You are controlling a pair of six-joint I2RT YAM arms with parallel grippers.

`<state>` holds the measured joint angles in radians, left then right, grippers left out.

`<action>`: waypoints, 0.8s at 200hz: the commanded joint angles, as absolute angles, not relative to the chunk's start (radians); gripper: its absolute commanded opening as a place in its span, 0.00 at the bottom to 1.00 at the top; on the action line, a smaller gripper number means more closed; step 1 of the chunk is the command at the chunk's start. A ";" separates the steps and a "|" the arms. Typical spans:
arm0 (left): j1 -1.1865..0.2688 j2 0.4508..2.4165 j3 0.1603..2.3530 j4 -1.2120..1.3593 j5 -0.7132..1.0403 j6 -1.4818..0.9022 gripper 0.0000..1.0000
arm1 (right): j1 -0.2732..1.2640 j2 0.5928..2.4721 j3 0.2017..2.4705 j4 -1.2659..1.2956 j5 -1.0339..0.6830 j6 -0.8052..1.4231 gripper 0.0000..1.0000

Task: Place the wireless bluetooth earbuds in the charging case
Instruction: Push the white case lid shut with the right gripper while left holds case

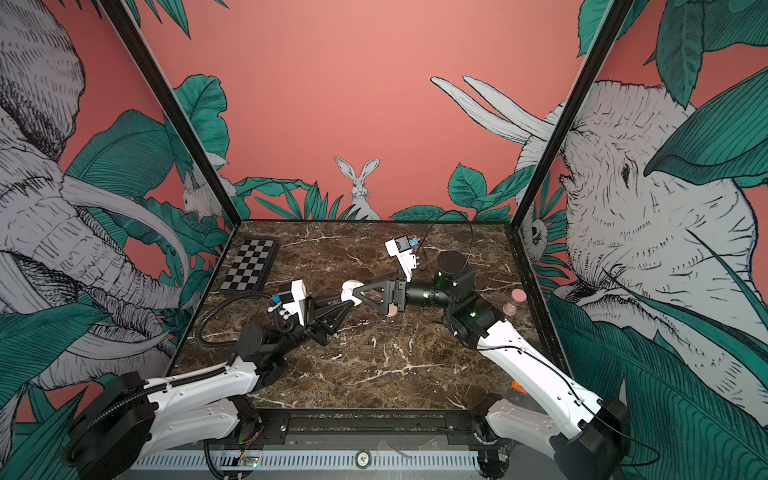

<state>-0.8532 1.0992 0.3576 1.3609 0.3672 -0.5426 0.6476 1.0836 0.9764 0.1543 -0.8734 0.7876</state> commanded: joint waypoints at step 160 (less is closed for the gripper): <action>-0.858 1.143 0.382 1.403 0.357 -0.597 0.00 | 0.647 1.028 0.929 0.365 -0.972 0.890 0.98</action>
